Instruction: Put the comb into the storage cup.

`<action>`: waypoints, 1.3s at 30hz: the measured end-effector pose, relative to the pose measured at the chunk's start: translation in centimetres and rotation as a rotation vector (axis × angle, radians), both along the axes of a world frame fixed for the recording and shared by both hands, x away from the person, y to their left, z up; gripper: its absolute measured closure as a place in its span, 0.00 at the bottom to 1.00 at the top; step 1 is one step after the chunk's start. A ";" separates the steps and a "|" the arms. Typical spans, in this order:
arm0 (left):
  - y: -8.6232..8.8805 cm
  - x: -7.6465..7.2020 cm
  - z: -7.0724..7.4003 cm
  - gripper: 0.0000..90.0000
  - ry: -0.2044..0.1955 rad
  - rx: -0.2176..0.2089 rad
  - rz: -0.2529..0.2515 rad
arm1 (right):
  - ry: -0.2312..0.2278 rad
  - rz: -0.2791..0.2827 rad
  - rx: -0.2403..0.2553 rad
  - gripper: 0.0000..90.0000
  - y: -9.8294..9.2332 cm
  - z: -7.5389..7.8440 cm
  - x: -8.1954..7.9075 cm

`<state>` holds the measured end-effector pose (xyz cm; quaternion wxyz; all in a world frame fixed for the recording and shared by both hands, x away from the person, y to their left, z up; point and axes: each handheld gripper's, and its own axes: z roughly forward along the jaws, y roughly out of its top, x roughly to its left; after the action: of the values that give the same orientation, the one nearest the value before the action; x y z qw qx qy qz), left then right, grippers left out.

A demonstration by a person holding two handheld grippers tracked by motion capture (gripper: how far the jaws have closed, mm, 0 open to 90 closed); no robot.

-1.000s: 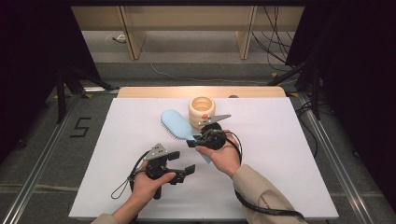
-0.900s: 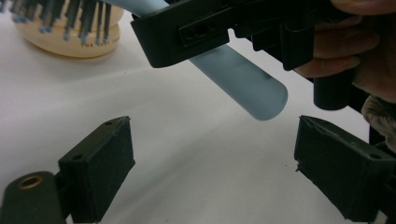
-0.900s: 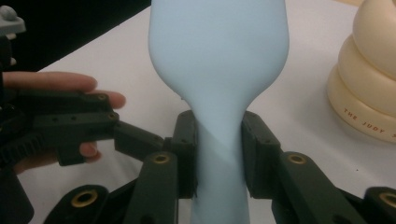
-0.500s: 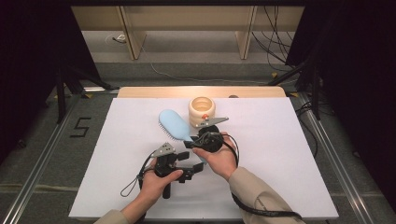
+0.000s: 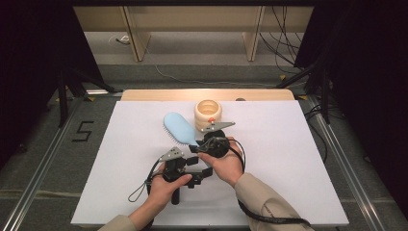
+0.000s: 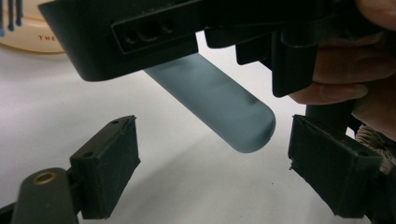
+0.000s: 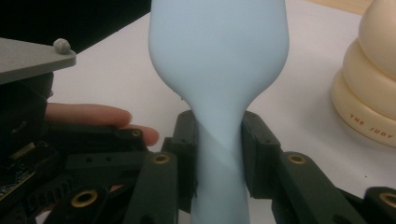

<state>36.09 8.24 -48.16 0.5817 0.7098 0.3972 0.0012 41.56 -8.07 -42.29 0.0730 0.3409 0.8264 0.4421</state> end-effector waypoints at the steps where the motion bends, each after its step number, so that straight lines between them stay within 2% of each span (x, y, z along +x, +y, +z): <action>1: 0.0 0.0 0.0 0.18 0.000 0.001 0.000 | -0.001 -0.002 0.001 0.78 0.0 0.0 0.0; 12: -0.4 0.3 -0.1 0.18 0.007 -0.022 0.015 | -0.007 0.004 -0.005 0.78 0.2 -0.1 -0.1; 39: -0.7 0.4 -0.2 0.27 0.020 -0.041 0.029 | -0.015 0.001 -0.005 0.78 0.3 -0.1 -0.2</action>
<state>36.51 7.59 -48.32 0.5921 0.6918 0.4133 -0.0058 41.37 -7.81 -42.36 0.0800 0.3371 0.8271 0.4426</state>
